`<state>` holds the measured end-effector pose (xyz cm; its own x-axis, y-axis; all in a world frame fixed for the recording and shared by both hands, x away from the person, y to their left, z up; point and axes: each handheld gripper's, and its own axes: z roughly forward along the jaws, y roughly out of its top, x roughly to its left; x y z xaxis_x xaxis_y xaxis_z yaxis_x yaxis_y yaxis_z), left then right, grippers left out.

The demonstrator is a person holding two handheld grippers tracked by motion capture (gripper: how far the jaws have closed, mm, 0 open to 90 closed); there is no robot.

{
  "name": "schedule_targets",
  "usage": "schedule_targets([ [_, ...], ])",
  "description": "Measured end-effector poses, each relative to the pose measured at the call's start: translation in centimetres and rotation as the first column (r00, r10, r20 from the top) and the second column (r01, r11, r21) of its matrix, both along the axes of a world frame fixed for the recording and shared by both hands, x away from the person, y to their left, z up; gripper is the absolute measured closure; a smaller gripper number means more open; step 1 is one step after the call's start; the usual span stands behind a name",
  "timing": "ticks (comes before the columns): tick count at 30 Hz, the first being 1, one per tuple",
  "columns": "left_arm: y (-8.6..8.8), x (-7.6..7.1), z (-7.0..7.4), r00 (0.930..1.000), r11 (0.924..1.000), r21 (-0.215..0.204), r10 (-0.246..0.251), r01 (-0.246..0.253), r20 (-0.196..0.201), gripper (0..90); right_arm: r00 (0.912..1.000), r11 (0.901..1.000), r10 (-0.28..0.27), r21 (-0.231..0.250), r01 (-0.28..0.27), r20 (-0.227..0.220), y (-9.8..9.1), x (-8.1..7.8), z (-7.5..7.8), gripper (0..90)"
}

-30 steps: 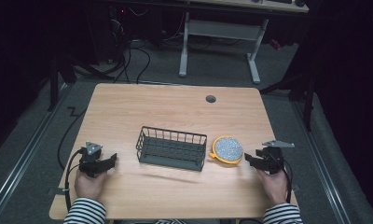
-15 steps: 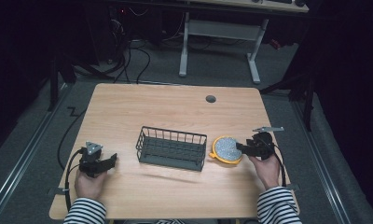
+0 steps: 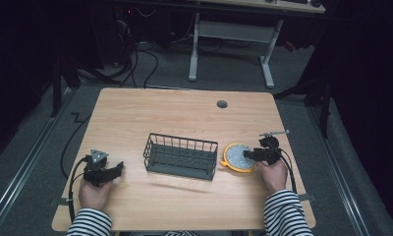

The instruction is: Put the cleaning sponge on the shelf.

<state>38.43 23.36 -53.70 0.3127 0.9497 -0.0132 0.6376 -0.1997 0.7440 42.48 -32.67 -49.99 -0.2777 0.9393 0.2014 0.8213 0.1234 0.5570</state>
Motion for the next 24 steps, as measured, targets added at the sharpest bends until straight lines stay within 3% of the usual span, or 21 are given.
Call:
schedule_targets([
  [9,-0.01,0.0,-0.01,1.0,1.0,0.0,0.001,-0.001,0.001,32.1,0.9985,0.998,0.027,0.059,-0.024,-0.047,-0.47,0.35,-0.4,64.3],
  [15,0.0,0.0,-0.01,1.0,1.0,0.0,0.001,-0.001,0.001,32.1,0.9979,0.9974,0.051,0.052,-0.049,-0.039,-0.22,0.37,-0.16,76.0],
  [24,0.0,0.01,-0.01,1.0,1.0,0.0,0.0,0.0,0.0,32.0,0.9986,0.9973,0.054,0.051,-0.054,0.004,-0.19,0.06,0.34,78.7],
])
